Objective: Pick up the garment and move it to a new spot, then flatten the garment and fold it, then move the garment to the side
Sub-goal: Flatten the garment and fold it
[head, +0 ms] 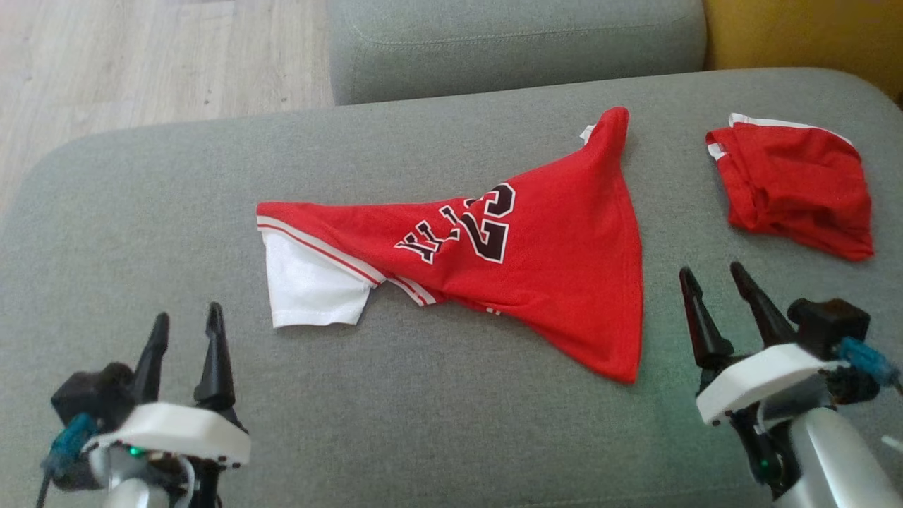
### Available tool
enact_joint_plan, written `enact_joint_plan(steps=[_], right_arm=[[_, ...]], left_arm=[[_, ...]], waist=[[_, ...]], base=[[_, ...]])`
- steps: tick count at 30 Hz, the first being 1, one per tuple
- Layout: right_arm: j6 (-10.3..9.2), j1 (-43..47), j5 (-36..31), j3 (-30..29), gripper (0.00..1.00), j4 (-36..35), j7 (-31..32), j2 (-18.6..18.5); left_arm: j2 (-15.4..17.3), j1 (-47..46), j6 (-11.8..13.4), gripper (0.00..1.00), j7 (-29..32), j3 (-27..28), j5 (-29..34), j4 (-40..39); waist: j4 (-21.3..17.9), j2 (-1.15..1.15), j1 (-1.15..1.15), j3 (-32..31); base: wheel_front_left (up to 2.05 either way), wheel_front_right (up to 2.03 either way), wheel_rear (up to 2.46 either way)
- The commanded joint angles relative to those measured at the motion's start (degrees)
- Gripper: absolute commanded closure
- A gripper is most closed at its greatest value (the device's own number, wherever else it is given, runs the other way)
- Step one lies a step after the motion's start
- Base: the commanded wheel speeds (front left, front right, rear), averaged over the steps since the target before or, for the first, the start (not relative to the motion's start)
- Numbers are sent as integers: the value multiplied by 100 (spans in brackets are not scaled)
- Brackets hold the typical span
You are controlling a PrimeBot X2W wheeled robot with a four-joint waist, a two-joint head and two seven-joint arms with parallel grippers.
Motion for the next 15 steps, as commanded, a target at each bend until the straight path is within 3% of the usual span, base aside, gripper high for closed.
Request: enact_joint_plan(steps=[1, 7, 15], right_arm=[[-4, -134, 71, 129, 0, -144, 180, -142], [-4, -80, 474, 542, 0, -159, 1490, -438], [-4, -111, 1010, 903, 0, -99, 2579, -425]], left_arm=[[117, -393, -51, 0, 129, 181, -87, -143], [439, -1013, -263, 0, 1766, 88, -583, 194], [740, -1983, -481, 0, 3425, -87, -1016, 1008]], waist=[[6, 0, 0, 20], [8, 0, 0, 171], [-31, 0, 0, 543]], base=[[0, 0, 0], [0, 0, 0], [0, 0, 0]])
